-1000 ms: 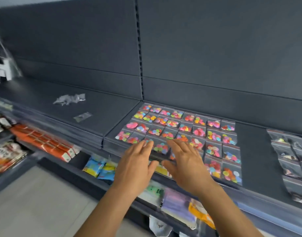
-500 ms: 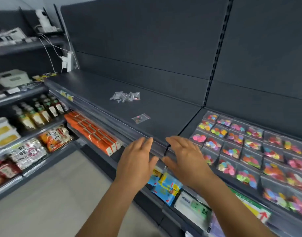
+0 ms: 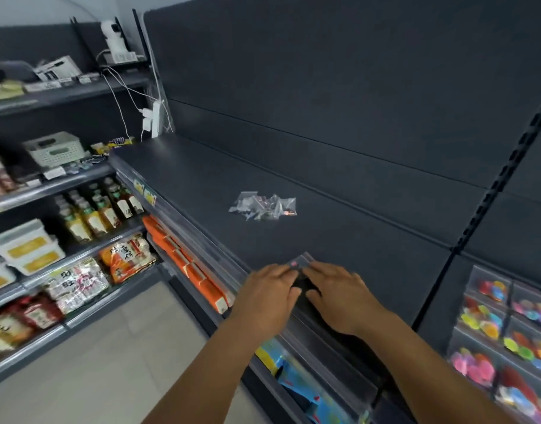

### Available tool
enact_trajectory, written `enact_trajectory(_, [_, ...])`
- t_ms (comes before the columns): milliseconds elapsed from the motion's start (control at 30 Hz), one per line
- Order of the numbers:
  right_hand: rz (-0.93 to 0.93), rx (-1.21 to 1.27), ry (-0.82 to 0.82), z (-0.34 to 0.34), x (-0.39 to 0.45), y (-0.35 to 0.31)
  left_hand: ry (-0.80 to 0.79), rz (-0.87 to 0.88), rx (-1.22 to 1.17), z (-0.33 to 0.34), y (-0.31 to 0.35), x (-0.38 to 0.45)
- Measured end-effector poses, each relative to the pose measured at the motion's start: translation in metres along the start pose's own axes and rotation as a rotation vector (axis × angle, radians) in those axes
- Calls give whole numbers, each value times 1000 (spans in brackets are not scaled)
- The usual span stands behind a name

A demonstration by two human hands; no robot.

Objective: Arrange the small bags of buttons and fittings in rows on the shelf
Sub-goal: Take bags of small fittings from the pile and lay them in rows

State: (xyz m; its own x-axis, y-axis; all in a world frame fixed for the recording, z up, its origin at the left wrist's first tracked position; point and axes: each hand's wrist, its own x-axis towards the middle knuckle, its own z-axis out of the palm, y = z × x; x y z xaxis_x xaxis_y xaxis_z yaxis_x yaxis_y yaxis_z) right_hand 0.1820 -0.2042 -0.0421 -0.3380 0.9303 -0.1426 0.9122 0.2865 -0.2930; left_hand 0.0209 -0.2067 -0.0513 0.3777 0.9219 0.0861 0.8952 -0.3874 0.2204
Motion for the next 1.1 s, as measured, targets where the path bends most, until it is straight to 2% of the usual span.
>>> enact_trajectory(233, [73, 4, 2, -5, 64, 11, 25, 2, -64, 6, -31, 56])
enact_trajectory(433, [213, 72, 140, -10, 98, 13, 116, -56, -61, -8, -72, 111])
enact_trajectory(533, [262, 104, 177, -12, 109, 7, 56, -132, 1, -13, -98, 138])
enact_trajectory(633, [283, 103, 138, -13, 119, 1, -80, -184, 32, -14, -119, 159])
enact_trajectory(733, [285, 98, 140, -16, 125, -4, -163, -135, 10, -10, -127, 163])
enact_trajectory(867, [285, 168, 202, -13, 132, -7, -107, 51, -8, -10, -120, 152])
enact_trajectory(967, [221, 301, 291, -14, 132, -12, -54, 206, -156, -12, -108, 141])
enact_trajectory(1100, [451, 369, 419, -14, 129, -14, -14, 179, -566, -15, -113, 136])
